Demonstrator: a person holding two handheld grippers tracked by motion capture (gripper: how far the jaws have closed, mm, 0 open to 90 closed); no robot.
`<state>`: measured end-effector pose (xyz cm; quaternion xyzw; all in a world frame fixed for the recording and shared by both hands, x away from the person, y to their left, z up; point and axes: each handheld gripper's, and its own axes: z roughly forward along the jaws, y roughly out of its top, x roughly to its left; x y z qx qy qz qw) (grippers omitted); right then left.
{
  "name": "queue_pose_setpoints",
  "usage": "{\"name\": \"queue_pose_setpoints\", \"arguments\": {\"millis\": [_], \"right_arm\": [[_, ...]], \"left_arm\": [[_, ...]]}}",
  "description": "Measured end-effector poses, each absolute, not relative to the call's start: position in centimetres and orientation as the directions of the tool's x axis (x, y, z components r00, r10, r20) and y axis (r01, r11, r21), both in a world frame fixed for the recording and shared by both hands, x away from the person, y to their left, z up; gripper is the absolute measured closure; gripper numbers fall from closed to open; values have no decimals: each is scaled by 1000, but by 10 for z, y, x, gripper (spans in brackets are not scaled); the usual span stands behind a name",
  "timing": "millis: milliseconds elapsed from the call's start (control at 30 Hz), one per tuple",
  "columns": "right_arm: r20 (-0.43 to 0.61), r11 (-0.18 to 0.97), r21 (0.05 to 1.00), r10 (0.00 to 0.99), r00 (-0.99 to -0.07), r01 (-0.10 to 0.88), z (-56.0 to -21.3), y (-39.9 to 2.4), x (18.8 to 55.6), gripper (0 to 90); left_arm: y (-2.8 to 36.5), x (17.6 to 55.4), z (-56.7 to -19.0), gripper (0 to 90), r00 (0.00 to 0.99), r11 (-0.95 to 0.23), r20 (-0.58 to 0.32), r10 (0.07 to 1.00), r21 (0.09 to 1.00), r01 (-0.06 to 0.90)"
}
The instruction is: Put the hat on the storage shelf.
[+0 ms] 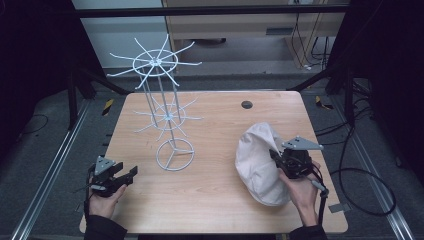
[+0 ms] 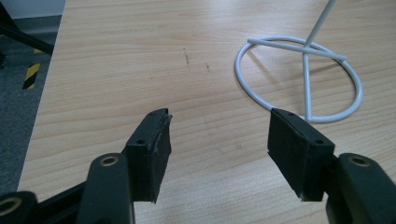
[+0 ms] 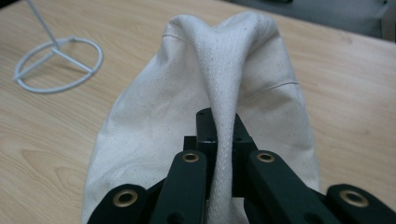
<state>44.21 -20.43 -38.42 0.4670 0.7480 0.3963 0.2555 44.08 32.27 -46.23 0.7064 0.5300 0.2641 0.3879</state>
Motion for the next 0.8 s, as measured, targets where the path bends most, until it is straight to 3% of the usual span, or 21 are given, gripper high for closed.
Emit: {"name": "queue_pose_setpoints", "arguments": {"millis": [333,800], "right_arm": [[-20,205,927,862,-507,313,-363,-207,425,882],[-36,143,980,806,-591,136,-334,-195,409,882]], "left_arm": [[322,440,-462,391,301,-135,-42,953,828,544],[321,441,-463,390,301,-138,-38,953,829,541]]}}
